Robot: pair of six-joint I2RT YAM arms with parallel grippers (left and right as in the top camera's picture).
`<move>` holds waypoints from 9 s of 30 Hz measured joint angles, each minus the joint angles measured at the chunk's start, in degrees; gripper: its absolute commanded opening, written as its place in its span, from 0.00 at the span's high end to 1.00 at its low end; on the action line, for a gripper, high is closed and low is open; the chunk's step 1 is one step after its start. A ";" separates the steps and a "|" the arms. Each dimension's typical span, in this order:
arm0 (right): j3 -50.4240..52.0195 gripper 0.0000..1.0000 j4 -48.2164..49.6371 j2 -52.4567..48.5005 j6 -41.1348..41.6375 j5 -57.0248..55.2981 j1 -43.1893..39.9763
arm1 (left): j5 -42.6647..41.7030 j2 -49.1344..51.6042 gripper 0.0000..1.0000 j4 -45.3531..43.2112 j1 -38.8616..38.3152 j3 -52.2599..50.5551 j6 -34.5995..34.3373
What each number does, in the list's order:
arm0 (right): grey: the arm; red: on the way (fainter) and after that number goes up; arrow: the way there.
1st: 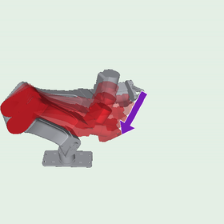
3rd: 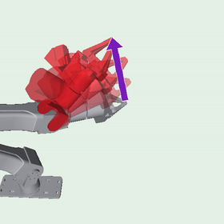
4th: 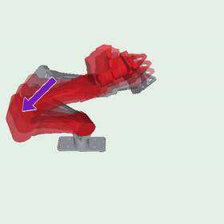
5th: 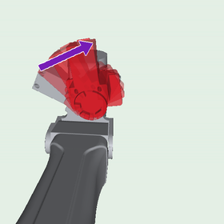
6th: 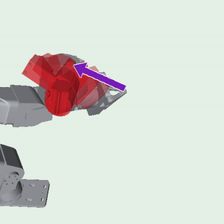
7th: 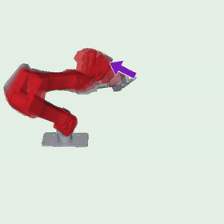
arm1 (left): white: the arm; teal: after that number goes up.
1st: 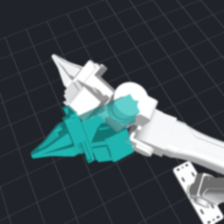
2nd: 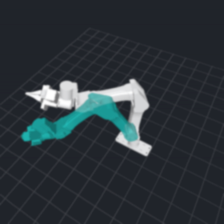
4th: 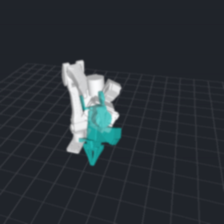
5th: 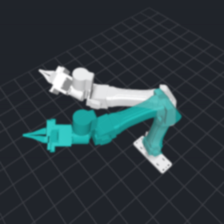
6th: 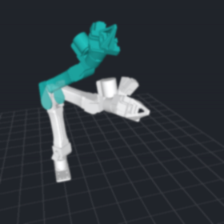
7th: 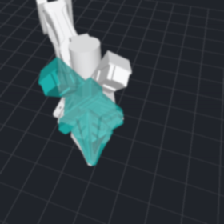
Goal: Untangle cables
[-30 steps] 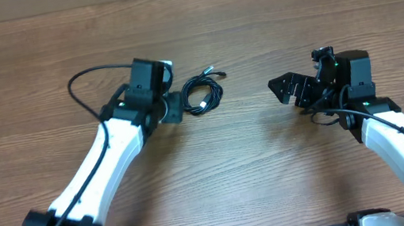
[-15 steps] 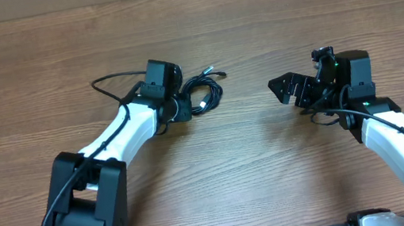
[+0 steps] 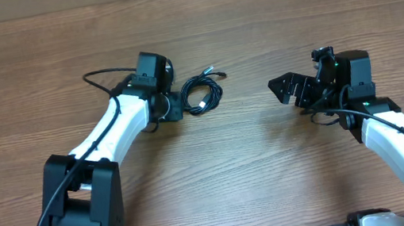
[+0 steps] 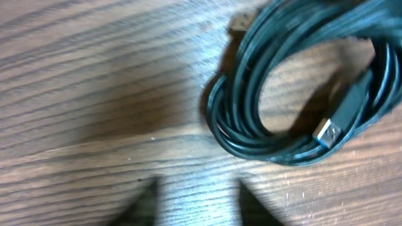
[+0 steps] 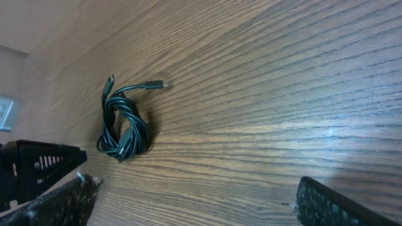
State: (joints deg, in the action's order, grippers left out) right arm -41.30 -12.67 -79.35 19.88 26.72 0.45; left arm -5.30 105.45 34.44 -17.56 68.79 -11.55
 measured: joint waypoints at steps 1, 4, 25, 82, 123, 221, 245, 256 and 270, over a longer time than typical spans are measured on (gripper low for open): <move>0.00 0.00 0.02 0.00 0.00 0.02 0.00 | 0.11 0.00 0.39 -0.20 0.11 0.02 -1.16; 0.00 0.00 0.04 0.00 0.00 0.02 0.00 | 0.20 0.00 0.51 -0.39 0.24 0.02 -3.91; 0.00 0.00 -0.02 0.00 0.00 0.02 0.00 | 0.83 -0.02 0.64 -8.68 -0.09 -3.54 -20.17; 0.00 0.00 0.04 0.00 0.02 0.02 0.00 | -2.80 -10.19 0.96 12.37 5.16 -2.05 -9.29; -11.50 0.92 -33.68 -1.42 16.70 -9.79 30.05 | -17.22 -10.19 0.96 6.19 4.81 -8.02 -6.93; -14.49 0.80 0.96 -23.47 34.58 -9.11 37.13 | -27.67 -1.18 0.37 4.24 10.16 -10.08 8.76; -14.49 0.33 -3.26 -23.47 36.65 -11.67 38.60 | -24.74 -7.91 0.32 8.02 10.16 -9.81 10.16; -14.49 0.69 1.14 -26.36 38.10 -13.16 38.60 | -17.75 -9.40 0.32 7.39 10.16 -9.40 6.64; -14.43 0.96 5.01 -27.06 35.41 -6.03 36.94 | -18.16 -4.68 0.24 4.37 10.16 -9.40 3.74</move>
State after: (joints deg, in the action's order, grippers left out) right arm -55.72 -7.66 -106.41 55.29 20.69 37.39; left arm -23.46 100.77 38.81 -7.40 59.40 -7.81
